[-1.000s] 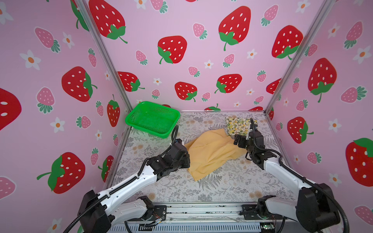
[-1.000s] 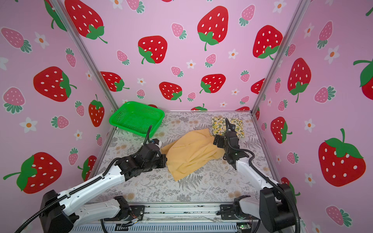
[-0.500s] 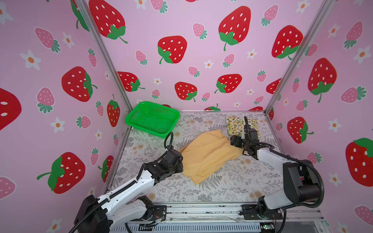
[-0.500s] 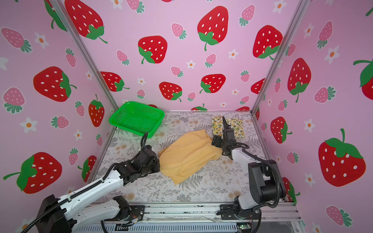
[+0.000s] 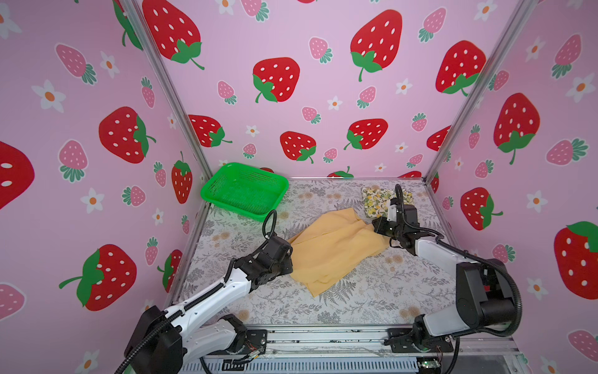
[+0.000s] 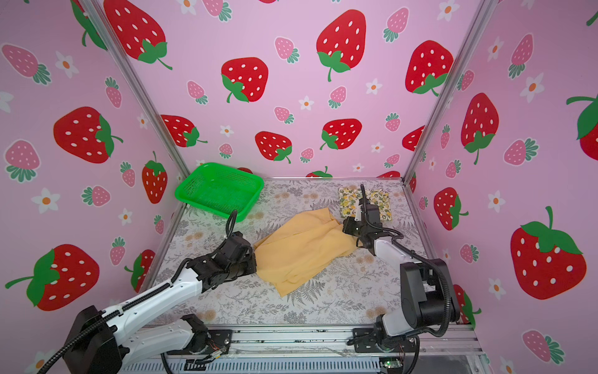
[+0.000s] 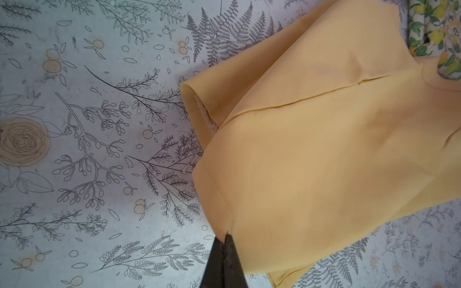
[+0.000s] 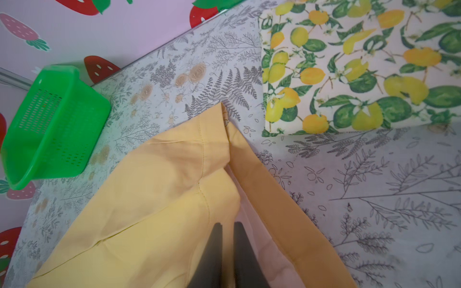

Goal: Fold and stack skirts
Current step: Flatten out the skirt at the center of the table.

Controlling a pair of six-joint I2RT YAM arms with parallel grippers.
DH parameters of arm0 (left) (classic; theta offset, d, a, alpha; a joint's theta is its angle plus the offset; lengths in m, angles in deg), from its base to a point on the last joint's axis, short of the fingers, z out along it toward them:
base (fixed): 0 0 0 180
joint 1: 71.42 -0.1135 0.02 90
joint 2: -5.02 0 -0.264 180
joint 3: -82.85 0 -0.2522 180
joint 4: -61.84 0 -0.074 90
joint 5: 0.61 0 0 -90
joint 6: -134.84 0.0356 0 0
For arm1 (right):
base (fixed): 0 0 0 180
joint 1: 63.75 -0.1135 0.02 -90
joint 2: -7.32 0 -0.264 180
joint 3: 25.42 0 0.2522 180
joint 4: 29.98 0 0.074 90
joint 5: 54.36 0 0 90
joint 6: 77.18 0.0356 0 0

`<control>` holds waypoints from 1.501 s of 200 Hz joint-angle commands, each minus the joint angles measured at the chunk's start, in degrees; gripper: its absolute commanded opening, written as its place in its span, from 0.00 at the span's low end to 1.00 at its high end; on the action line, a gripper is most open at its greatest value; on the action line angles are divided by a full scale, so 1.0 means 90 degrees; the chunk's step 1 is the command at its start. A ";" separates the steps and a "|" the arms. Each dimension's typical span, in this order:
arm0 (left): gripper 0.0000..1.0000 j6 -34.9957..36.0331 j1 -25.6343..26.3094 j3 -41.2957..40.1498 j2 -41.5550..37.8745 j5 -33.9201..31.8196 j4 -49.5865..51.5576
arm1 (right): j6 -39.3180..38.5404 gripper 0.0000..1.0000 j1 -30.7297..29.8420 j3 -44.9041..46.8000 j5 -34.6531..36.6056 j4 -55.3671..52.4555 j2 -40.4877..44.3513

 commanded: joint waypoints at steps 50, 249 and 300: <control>0.00 0.0281 -0.0624 0.0572 0.0271 0.0330 -0.0203 | 0.0080 0.03 0.0034 -0.0274 -0.0486 -0.0053 0.0742; 0.00 0.1721 -0.2382 0.7302 0.3257 0.1249 0.1266 | -0.0110 0.00 -0.0166 -0.2543 -0.0412 0.0146 0.0567; 0.00 0.1104 -0.2333 0.2801 0.1210 0.1294 -0.0082 | 0.0047 0.00 -0.0715 0.0879 0.0011 0.0597 0.1960</control>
